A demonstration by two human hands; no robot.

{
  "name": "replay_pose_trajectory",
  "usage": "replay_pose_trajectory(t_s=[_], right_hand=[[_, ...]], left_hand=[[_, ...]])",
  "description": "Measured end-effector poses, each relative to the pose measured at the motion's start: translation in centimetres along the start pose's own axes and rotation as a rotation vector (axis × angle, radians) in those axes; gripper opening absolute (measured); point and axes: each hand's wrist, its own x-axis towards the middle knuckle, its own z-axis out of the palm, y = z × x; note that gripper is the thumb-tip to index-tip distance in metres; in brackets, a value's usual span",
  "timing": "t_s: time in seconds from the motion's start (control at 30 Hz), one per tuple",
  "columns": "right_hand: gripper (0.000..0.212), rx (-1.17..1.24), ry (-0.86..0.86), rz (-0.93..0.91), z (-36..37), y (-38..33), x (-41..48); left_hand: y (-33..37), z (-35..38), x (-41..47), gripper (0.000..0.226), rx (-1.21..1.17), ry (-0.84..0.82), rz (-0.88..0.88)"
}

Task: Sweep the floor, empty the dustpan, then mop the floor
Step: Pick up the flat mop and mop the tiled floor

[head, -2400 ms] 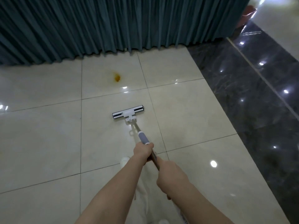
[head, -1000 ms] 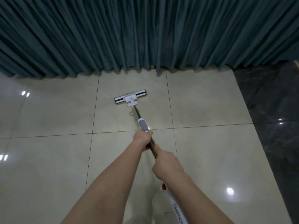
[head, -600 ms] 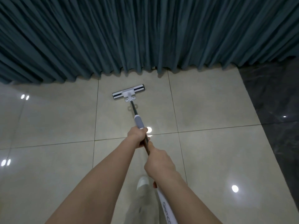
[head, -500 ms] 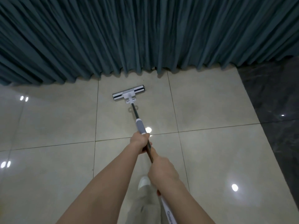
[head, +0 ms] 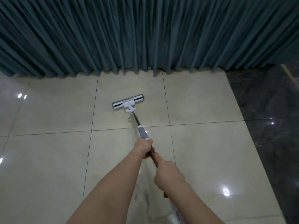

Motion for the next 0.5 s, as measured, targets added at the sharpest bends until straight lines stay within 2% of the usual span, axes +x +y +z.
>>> replay_pose_trajectory(t_s=[0.27, 0.4, 0.5], right_hand=[[0.083, 0.073, -0.029, 0.022, 3.9, 9.7, -8.2], [0.088, 0.075, 0.001, 0.030, 4.1, 11.9, -9.9], [0.084, 0.066, 0.037, 0.088, 3.0, 12.8, -9.8]], left_hand=[[-9.8, 6.5, -6.7, 0.017, -0.081, -0.009, 0.010], [-11.6, 8.7, -8.3, 0.009, -0.101, 0.078, 0.127], [-11.0, 10.3, -8.5, 0.017, -0.040, 0.073, 0.172]])
